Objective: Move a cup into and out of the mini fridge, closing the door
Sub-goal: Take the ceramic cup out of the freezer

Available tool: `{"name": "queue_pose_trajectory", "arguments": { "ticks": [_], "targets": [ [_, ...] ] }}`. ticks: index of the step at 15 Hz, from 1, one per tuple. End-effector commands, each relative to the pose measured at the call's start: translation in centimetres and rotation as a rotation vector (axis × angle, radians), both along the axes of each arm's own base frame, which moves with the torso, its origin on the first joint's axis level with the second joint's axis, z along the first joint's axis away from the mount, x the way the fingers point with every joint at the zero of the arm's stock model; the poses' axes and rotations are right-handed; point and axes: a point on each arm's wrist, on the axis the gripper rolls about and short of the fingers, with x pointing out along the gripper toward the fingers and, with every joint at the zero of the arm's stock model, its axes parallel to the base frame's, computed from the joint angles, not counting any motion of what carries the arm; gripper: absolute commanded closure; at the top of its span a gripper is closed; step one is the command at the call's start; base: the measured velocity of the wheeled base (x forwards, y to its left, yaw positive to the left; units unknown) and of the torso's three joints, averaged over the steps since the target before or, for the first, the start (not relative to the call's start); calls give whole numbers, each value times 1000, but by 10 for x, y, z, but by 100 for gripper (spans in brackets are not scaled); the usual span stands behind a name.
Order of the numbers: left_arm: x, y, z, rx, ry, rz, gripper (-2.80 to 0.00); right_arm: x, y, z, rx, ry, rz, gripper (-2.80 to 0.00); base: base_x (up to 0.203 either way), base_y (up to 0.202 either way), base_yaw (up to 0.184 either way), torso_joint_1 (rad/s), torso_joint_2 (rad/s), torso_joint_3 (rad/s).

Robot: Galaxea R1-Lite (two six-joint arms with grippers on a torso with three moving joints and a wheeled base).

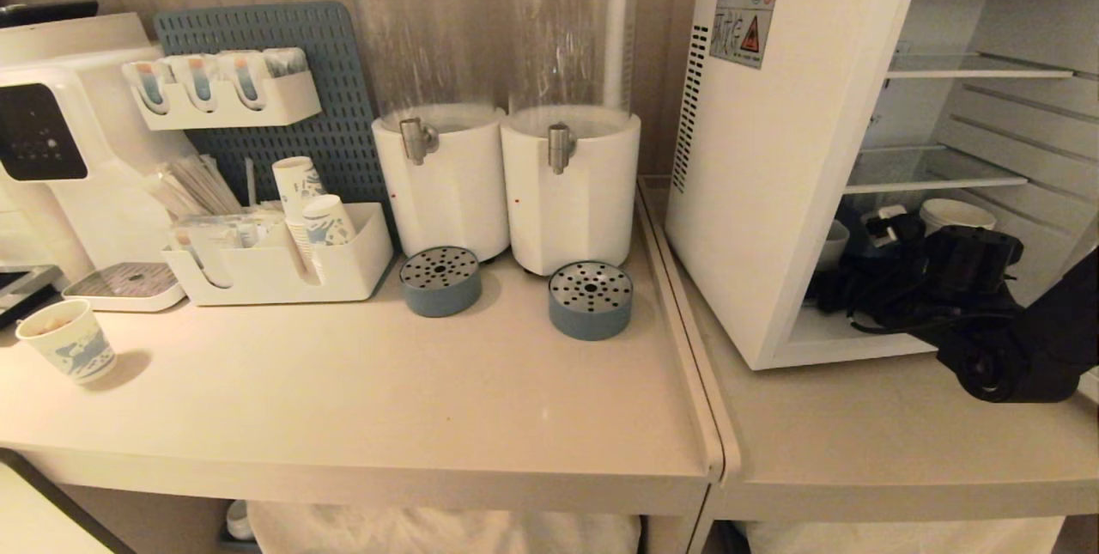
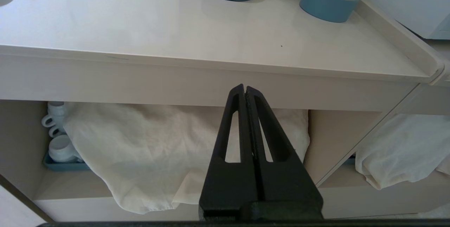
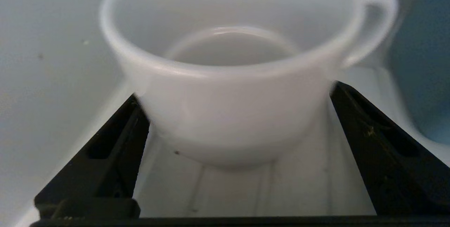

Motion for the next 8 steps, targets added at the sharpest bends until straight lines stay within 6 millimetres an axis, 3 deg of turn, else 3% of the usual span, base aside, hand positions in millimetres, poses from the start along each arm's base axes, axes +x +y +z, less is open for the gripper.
{"name": "queue_pose_trajectory", "arguments": {
  "ticks": [1,8],
  "targets": [
    [0,0,0,-2,1,-1,0,0,-1,3,-2,-14,-1,-280,0,0,0,0,0,0],
    [0,0,0,-1,0,-1,0,-4,-3,12,2,-30,-3,-280,0,0,0,0,0,0]
  ]
}}
